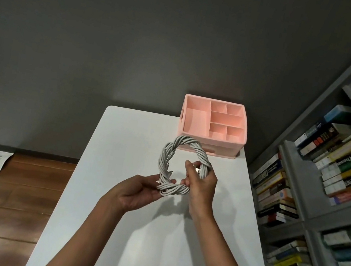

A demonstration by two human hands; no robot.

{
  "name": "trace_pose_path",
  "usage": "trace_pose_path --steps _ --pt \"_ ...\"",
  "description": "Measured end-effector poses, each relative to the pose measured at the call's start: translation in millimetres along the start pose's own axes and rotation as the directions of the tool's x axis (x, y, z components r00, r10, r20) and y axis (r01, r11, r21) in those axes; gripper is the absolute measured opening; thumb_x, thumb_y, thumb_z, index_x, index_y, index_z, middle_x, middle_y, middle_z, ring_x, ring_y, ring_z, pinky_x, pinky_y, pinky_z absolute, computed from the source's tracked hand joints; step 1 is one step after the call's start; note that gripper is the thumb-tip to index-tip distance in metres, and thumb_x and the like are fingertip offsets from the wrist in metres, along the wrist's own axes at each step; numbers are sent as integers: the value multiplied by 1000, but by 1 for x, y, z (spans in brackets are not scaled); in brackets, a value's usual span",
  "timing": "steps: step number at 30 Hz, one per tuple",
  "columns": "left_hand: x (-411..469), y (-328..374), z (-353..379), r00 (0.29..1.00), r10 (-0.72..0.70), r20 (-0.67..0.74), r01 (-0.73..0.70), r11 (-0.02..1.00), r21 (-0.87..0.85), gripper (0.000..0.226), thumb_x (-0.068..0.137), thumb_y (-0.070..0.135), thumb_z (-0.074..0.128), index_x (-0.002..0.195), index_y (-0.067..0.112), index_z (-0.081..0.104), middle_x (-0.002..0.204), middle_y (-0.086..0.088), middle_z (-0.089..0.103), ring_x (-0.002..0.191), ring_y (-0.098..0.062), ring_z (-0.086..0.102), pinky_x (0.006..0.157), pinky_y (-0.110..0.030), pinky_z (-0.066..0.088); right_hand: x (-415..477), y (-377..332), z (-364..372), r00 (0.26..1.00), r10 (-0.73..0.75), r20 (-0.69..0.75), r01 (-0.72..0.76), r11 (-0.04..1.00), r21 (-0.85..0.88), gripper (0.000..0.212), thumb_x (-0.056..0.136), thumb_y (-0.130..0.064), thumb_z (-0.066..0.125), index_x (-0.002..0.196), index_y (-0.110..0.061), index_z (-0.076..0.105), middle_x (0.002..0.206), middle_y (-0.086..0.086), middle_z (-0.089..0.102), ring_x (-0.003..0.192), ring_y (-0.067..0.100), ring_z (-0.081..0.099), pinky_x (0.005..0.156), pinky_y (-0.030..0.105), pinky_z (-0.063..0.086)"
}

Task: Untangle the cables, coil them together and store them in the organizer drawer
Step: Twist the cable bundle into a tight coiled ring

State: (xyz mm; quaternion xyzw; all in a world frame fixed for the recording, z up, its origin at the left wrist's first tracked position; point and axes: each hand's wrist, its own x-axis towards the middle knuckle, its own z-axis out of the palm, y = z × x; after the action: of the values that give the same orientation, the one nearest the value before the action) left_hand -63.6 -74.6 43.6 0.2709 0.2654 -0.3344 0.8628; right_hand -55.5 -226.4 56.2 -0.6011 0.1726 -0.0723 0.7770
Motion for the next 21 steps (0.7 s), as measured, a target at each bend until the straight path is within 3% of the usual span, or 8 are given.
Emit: trace_pose_path --steps 2,4,7,11,13,15,19,21 --pt "0 1 -2 999 35 -11 -34 999 28 54 82 -17 34 136 -12 38 139 -33 42 130 -39 44 99 -50 42 0 1 -2 1000 8 13 -8 1000 7 19 85 -3 67 81 -8 49 49 -5 44 38 10 37 47 26 42" --pt "3 4 -1 995 79 -56 -75 995 58 42 88 -18 30 125 -13 47 128 -29 52 120 -35 52 89 -49 49 -1 4 -2 999 32 20 -33 999 35 21 85 -2 67 79 -9 48 51 -3 43 38 10 36 47 26 41" --pt "3 5 10 976 142 -166 -138 990 36 39 93 -17 23 101 -10 60 100 -22 58 93 -27 58 73 -37 57 -3 7 0 991 105 82 -113 989 94 24 86 -1 66 75 -11 47 55 1 40 39 10 33 45 26 41" --pt "9 1 18 959 199 -200 -198 980 27 55 94 -11 32 56 -3 71 84 -17 59 79 -19 56 77 -32 47 -8 3 4 963 182 198 -207 971 117 26 88 0 63 72 -12 47 53 2 38 39 10 26 43 24 37" --pt "12 0 19 955 210 -209 -213 977 10 47 94 -10 35 66 -2 72 79 -16 64 80 -17 58 69 -27 51 -9 0 5 951 202 235 -233 966 115 26 88 0 62 71 -12 47 52 2 37 38 10 25 43 23 36" --pt "12 -1 20 950 239 -201 -245 970 -3 31 94 -10 36 89 -2 66 87 -15 66 86 -15 60 64 -24 55 -9 -3 4 943 211 258 -247 962 117 26 89 0 61 71 -13 47 52 1 37 38 9 25 43 23 34" --pt "19 0 24 941 286 -180 -296 955 -31 25 95 -9 37 104 -8 59 104 -19 62 94 -16 62 76 -22 57 -11 -5 4 952 153 264 -177 982 67 26 89 -2 63 71 -11 46 53 3 35 40 11 26 43 24 38" --pt "16 2 27 931 314 -185 -325 945 -32 32 99 7 35 112 -13 55 103 -24 63 95 -25 63 86 -31 55 -12 -3 5 969 122 216 -131 991 28 25 88 -4 64 72 -10 47 54 3 38 40 11 30 44 25 41"
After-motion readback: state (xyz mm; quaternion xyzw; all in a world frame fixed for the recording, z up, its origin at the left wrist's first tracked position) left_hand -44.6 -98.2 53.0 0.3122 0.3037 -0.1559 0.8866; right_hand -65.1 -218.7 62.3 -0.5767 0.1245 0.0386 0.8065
